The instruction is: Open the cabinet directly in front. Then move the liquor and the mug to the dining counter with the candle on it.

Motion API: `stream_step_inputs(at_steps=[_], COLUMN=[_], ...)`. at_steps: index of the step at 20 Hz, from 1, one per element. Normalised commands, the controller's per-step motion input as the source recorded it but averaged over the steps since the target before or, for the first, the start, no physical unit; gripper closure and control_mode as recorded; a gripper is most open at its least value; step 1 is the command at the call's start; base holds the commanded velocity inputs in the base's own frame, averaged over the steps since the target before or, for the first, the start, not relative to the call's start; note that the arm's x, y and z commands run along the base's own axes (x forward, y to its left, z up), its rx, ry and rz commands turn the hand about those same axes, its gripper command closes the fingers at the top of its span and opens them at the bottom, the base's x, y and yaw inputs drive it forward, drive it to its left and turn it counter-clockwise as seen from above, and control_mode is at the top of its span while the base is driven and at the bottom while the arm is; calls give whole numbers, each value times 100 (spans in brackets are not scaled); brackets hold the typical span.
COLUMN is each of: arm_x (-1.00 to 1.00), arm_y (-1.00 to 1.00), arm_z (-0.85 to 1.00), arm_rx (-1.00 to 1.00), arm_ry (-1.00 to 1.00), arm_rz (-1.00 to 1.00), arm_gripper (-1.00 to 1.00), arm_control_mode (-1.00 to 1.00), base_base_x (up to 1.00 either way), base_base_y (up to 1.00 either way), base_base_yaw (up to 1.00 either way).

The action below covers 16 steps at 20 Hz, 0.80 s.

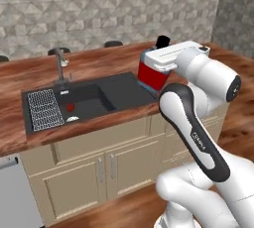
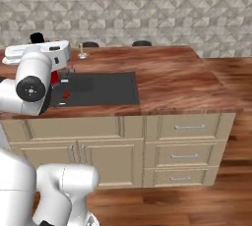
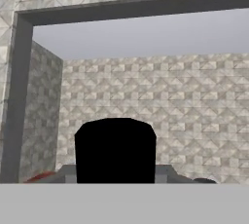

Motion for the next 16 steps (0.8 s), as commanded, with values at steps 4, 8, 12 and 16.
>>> stream_step_inputs(at_steps=[4,8,12,16], arm_x=[0,0,0,0], arm_y=[0,0,0,0], arm_z=[0,0,0,0], arm_rx=[0,0,0,0], arm_ry=[0,0,0,0], arm_rz=[0,0,0,0], arm_gripper=[100,100,100,100], arm_control_mode=[100,100,100,100], base_base_x=[99,77,38,-6], base_base_y=[-100,-100,-100,-100], base_base_yaw=[0,0,-3,-10])
